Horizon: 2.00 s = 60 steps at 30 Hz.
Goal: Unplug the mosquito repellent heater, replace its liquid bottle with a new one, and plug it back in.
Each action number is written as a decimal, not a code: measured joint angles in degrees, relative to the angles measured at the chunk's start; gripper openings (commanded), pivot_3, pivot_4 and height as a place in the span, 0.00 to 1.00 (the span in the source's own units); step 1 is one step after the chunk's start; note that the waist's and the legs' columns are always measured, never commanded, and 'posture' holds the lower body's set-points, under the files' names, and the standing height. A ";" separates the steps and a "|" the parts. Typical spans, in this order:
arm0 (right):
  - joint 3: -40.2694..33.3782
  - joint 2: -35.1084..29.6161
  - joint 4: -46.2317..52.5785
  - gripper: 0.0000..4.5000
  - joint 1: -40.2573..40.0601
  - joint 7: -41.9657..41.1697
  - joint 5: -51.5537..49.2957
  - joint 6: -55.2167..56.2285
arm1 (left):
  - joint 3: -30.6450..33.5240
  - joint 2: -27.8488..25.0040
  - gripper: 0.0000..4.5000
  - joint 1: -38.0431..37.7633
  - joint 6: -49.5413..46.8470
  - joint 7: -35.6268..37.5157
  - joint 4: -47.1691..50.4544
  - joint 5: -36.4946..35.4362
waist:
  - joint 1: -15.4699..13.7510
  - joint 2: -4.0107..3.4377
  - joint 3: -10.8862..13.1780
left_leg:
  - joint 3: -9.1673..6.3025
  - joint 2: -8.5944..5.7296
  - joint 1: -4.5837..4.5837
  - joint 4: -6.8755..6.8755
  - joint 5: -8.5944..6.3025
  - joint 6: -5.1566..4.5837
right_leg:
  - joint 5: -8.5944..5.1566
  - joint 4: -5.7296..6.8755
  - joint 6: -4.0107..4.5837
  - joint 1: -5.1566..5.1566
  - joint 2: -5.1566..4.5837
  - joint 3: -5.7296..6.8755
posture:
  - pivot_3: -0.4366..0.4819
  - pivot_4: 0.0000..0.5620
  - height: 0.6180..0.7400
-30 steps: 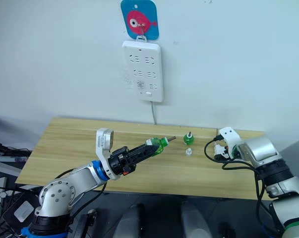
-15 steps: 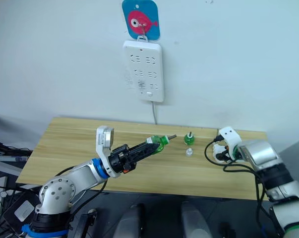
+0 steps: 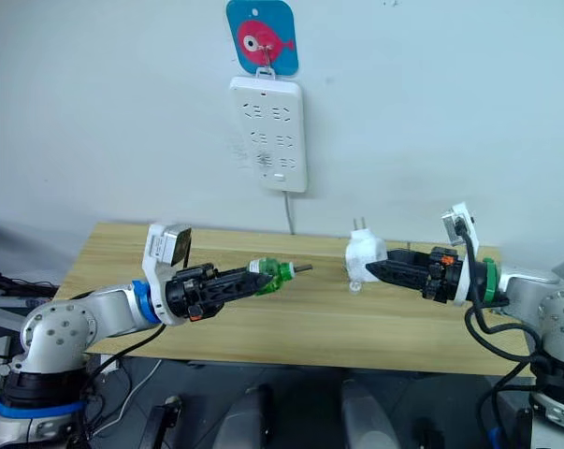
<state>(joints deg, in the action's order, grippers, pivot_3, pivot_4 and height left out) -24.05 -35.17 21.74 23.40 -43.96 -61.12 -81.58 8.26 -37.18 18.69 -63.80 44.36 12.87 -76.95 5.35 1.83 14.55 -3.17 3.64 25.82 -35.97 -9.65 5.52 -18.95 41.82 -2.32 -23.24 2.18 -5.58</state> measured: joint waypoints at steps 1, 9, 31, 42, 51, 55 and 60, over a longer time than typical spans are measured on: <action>0.00 0.19 -0.05 0.64 0.53 0.48 -1.74 -0.44 | 0.00 0.03 0.52 0.62 -0.30 0.10 -0.09 -0.09 | 0.03 0.00 0.00 | -0.01 0.01 0.00 0.01 0.00 0.00 | 0.00 0.00 0.00 0.00 0.00 0.02 | 0.32 0.36 0.71; 1.68 1.55 -0.80 0.64 2.10 6.67 -12.19 -1.35 | -0.02 1.51 0.52 2.26 -1.70 -0.06 -0.08 -1.82 | -0.02 0.00 0.00 | -0.01 0.03 0.06 0.07 -0.07 -0.12 | 0.00 -0.15 -0.01 -0.01 0.00 0.02 | 0.33 0.35 0.71; 6.30 -2.33 -5.50 0.64 2.00 16.03 -25.49 4.95 | 0.99 2.69 0.52 1.09 -1.98 -0.92 -0.06 -1.65 | -0.22 0.00 -0.01 | 0.02 0.03 0.06 0.02 -0.07 -0.12 | 0.01 -0.15 -0.02 -0.01 0.00 0.00 | 0.34 0.34 0.71; 9.93 -3.72 -5.46 0.64 1.57 17.64 -29.24 7.65 | 0.21 5.74 0.52 1.53 -1.87 -1.43 0.02 -0.91 | -0.24 -0.01 -0.01 | 0.02 0.03 0.07 0.00 -0.07 -0.12 | 0.02 -0.14 -0.04 0.01 0.00 0.01 | 0.34 0.34 0.71; 11.54 -4.20 -5.46 0.64 1.59 19.25 -30.77 11.05 | 0.42 5.80 0.52 2.31 -1.66 -1.47 -0.03 -0.49 | -0.23 -0.01 -0.01 | 0.02 0.03 0.06 0.01 -0.07 -0.12 | 0.03 -0.14 -0.04 0.01 0.00 0.01 | 0.34 0.34 0.71; 12.14 -5.31 -5.35 0.64 1.59 19.08 -31.04 11.48 | 0.44 5.85 0.52 2.42 -1.72 -1.50 -0.03 -0.45 | -0.25 -0.01 -0.01 | 0.02 0.03 0.07 0.00 -0.07 -0.12 | 0.03 -0.14 -0.04 0.01 0.00 0.01 | 0.34 0.34 0.71; 12.57 -7.36 -4.83 0.64 1.58 18.41 -31.16 11.59 | 0.19 5.81 0.52 3.44 -1.72 -1.12 -0.02 0.71 | -0.27 -0.01 -0.01 | 0.02 0.03 0.06 0.00 -0.07 -0.12 | 0.03 -0.14 -0.05 0.01 0.00 0.01 | 0.34 0.35 0.71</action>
<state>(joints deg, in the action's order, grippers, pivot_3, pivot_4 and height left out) -11.48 -42.52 16.91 24.97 -25.56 -92.28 -69.99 8.45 -31.37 22.14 -65.52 43.23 12.85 -76.25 5.08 1.82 14.54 -3.15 3.67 25.88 -35.97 -9.72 5.40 -18.92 41.67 -2.37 -23.23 2.18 -5.58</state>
